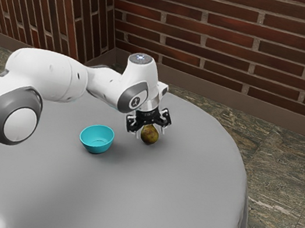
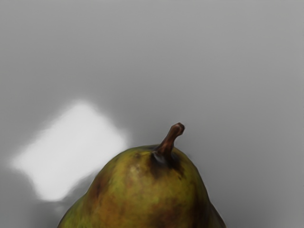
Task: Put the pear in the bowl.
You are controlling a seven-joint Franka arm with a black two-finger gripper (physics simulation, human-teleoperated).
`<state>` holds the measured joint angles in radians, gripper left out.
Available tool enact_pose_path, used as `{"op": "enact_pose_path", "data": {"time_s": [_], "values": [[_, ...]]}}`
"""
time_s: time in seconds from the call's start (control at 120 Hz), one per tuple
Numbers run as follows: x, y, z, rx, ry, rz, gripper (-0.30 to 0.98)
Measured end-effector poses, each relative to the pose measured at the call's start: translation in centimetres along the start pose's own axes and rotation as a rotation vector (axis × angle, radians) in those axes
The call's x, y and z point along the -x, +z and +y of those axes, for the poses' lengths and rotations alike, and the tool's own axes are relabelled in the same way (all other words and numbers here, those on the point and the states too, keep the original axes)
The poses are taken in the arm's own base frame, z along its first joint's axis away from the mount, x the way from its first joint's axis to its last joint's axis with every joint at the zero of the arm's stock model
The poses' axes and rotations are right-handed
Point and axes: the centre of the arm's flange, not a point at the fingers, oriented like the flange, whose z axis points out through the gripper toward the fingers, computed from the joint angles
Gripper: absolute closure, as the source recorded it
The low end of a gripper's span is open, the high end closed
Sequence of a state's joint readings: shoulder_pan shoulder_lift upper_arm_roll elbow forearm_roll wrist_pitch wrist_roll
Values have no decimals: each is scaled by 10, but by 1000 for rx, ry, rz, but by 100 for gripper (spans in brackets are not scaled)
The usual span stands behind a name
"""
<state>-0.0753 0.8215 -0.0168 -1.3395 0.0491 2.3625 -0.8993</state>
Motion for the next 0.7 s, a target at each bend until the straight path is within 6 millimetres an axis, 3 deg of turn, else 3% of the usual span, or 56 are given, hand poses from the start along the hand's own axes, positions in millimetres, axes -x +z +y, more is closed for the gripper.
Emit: {"op": "enact_pose_path", "data": {"time_s": [0.233,0.475,0.7], "values": [[1,3,-1,10,-8,-14,2],[1,2,-1,23,-20,-26,24],[1,2,-1,23,-22,-26,35]]}}
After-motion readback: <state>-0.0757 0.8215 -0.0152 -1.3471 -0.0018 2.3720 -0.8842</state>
